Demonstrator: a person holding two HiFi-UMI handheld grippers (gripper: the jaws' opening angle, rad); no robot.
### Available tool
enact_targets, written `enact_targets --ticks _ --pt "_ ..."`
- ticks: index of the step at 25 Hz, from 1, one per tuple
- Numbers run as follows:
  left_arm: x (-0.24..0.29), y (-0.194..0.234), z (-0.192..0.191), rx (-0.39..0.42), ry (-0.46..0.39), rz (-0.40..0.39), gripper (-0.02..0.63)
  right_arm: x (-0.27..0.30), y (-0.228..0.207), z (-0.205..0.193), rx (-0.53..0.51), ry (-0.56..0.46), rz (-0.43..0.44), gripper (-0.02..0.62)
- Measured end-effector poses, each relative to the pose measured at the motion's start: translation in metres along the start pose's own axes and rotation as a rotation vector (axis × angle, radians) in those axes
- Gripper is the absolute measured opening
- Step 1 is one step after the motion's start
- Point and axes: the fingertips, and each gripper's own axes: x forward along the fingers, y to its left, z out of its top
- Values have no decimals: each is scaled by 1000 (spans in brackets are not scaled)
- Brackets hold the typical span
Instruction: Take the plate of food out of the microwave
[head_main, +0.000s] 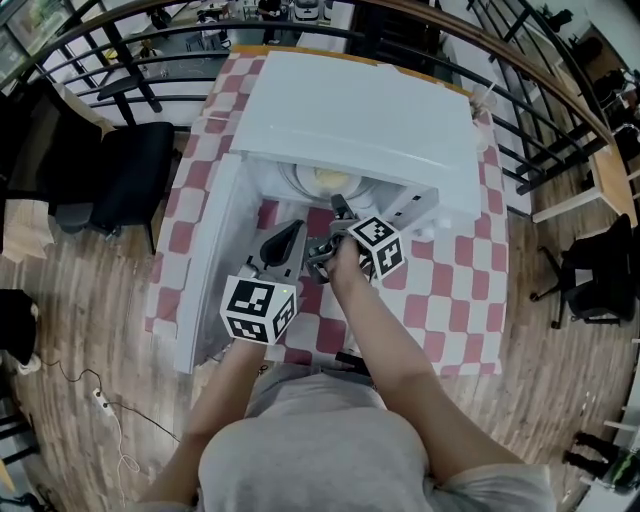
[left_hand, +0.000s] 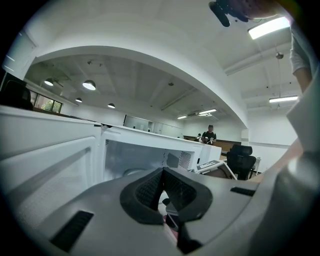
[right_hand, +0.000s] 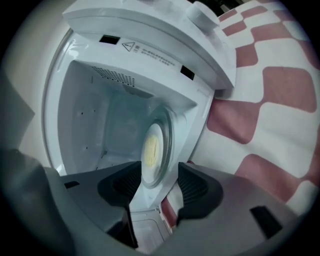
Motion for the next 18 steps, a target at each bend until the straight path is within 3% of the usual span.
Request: enact_targets --ticks 11,18 --pt "8 9 -1 -1 12 9 3 32 -12 -8 147 21 -99 247" --pt "7 19 -6 -14 15 32 3 37 -23 -12 155 40 -158 229"
